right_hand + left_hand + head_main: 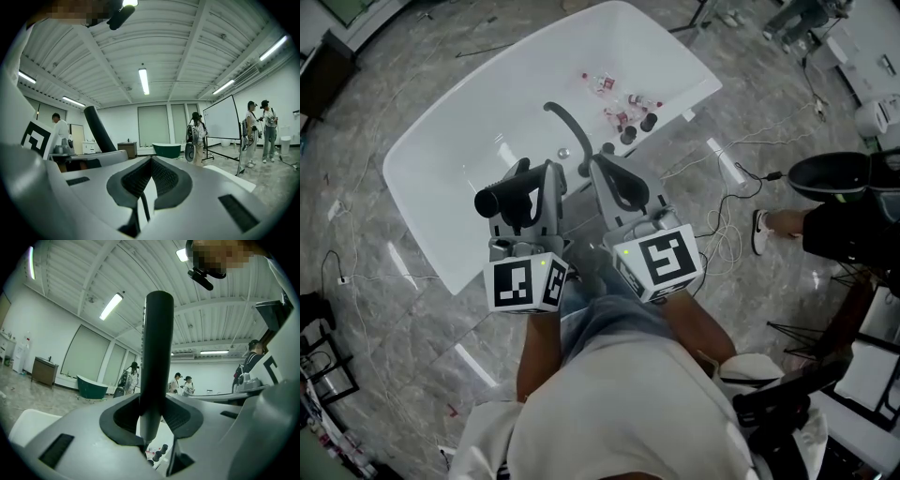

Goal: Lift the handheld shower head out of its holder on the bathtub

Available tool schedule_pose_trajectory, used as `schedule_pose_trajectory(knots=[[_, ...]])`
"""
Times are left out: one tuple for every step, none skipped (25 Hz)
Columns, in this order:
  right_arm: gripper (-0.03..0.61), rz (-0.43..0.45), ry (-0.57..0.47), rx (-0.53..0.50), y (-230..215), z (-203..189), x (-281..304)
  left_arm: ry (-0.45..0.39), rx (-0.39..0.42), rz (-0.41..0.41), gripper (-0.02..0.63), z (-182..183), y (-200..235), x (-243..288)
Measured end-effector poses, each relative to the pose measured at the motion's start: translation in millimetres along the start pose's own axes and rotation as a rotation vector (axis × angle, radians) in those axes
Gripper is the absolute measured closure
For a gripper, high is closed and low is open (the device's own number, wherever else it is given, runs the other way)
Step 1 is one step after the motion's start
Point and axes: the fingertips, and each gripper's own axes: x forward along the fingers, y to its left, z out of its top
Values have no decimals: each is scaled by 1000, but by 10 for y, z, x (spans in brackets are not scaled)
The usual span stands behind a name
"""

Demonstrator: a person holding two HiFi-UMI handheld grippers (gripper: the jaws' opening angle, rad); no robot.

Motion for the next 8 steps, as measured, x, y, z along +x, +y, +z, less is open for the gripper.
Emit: schedule_pose_trajectory(knots=[[561,-2,0,1,-13,-7,-1,3,0,4,466,-18,6,9],[561,-1,0,1,-17,-18,2,5,0,7,465,-35,17,14],[561,1,1,-1,-14,-32,8,5,1,10,466,-49,32,16],[561,2,3,-3,-7,-47,19,5,2,12,466,-61,48,19],[561,4,4,-5,3,-63,31,4,3,13,466,-73,64,22],[561,6,6,-8,15,-78,44,5,4,14,466,-86,79,24],[561,8,8,-9,27,-94,56,5,5,15,466,-99,95,24],[561,10,9,-11,40,-111,68,6,7,16,466,-113,109,23]])
